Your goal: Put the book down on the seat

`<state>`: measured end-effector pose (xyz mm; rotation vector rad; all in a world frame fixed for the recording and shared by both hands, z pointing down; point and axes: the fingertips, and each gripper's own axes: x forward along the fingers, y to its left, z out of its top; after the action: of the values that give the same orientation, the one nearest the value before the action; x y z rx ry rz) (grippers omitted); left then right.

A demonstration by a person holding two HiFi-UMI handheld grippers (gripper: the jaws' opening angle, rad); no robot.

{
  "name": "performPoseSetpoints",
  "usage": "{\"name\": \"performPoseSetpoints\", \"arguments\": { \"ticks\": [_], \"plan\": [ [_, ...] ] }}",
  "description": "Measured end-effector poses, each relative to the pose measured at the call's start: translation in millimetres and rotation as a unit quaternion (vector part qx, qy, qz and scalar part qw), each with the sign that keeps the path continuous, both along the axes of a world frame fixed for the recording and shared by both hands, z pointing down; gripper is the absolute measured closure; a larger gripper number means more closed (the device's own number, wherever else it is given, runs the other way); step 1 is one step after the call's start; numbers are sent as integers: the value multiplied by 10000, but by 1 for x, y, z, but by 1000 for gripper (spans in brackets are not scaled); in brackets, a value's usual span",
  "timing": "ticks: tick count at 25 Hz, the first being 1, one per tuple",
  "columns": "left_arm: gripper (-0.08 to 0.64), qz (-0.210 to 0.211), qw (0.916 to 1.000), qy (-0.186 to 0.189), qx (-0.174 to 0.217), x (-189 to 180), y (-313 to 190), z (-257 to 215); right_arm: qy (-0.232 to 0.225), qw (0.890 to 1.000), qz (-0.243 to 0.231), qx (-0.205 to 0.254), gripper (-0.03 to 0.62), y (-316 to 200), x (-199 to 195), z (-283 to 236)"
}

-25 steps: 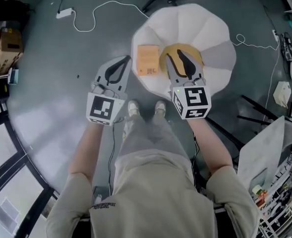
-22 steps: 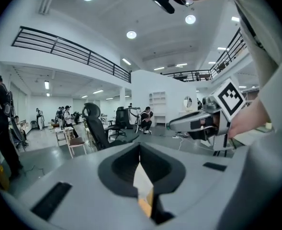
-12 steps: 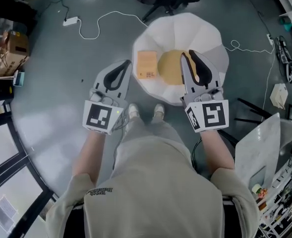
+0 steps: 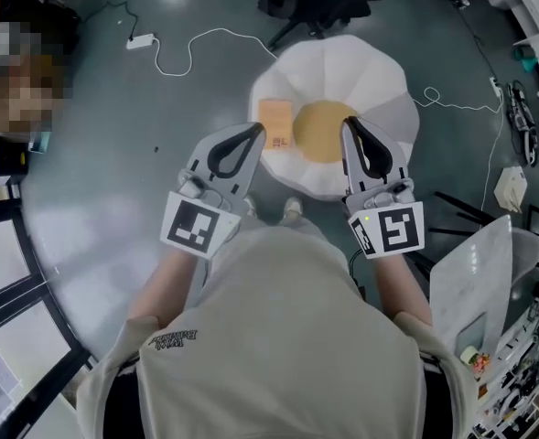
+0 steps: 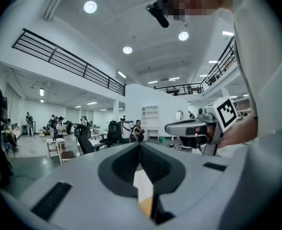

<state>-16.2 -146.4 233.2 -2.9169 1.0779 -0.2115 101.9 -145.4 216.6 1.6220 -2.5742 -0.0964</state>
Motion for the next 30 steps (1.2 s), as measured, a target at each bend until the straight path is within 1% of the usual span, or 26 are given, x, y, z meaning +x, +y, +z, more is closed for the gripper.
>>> {"name": "performPoseSetpoints", "arguments": {
  "ticks": [5,8,12,15,19,24,27,30],
  "plan": [
    [549,5,9996,131,-261,-5,9,4,-25,9994,-330,50,574,15,-30,-7],
    [549,16,9995,141,-285,-13,11,7,-54,9988,-480,-10,574,24,-48,-2],
    [549,-10,9995,89,-309,-17,10,10,43,9979,-627,-160,583,27,-60,11],
    [549,28,9996,99,-251,-18,7,10,59,9977,-631,-231,583,25,-64,13],
    [549,71,9997,70,-218,-18,5,7,88,9981,-571,-206,583,20,-61,8],
    [549,90,9997,22,-229,-16,6,12,-79,9974,-632,-341,583,19,-54,8],
    [549,167,9998,-11,-120,-21,3,11,-60,9973,-639,-342,583,15,-59,5],
    [549,44,9997,69,-248,-23,4,8,-44,9974,-638,-343,583,14,-61,5]
  ]
}}
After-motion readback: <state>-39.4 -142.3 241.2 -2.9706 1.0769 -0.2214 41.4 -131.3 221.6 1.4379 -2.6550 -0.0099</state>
